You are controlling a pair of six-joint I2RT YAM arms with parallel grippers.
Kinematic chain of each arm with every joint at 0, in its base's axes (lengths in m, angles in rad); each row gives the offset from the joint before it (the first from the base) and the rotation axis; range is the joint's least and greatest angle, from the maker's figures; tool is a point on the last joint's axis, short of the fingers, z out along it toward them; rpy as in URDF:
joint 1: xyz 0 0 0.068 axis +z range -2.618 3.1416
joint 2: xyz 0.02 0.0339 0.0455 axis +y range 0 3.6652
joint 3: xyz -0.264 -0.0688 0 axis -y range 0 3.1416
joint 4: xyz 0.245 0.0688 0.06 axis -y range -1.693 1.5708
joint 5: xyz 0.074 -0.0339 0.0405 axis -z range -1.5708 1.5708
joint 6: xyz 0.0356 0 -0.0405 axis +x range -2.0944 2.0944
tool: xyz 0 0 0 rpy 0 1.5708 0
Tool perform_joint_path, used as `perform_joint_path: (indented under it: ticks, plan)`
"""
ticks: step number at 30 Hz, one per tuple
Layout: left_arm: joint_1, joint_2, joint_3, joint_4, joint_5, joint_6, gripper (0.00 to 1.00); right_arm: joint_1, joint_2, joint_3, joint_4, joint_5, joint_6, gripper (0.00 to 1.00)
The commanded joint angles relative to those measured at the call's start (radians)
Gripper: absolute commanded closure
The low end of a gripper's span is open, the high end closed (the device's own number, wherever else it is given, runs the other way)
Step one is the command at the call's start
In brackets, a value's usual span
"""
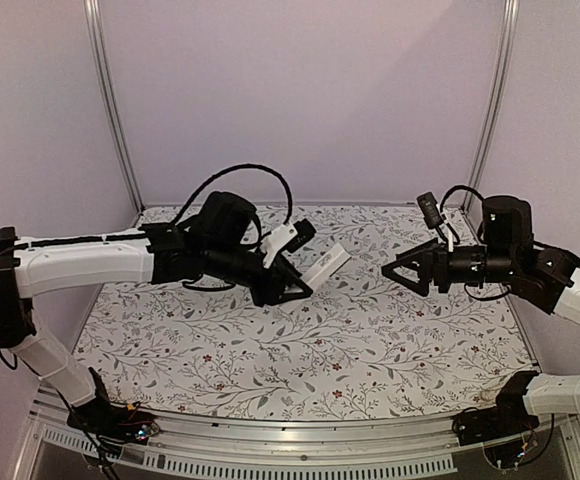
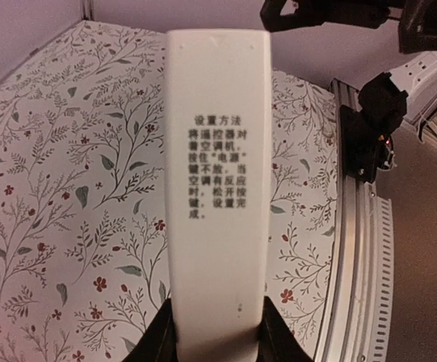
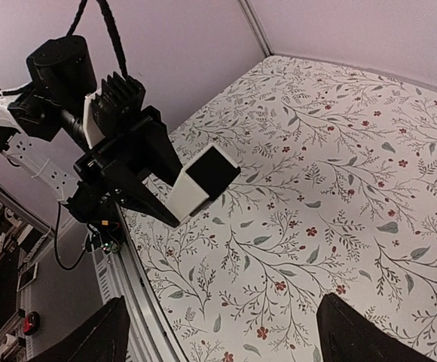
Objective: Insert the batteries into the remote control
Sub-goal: Pass from the left arm to the right
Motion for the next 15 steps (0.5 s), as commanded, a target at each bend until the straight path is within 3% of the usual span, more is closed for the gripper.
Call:
perform_joint_path:
  ticks: [1, 15]
  plan:
    - [0.0, -0.075, -0.065, 0.229, 0.142, -0.109, 0.8, 0.016, 0.052, 0.07, 0.131, -0.163, 0.014, 0.14]
    - [-0.01, -0.155, -0.181, 0.531, 0.216, -0.248, 0.79, 0.148, 0.238, 0.21, 0.257, -0.213, 0.062, 0.38]
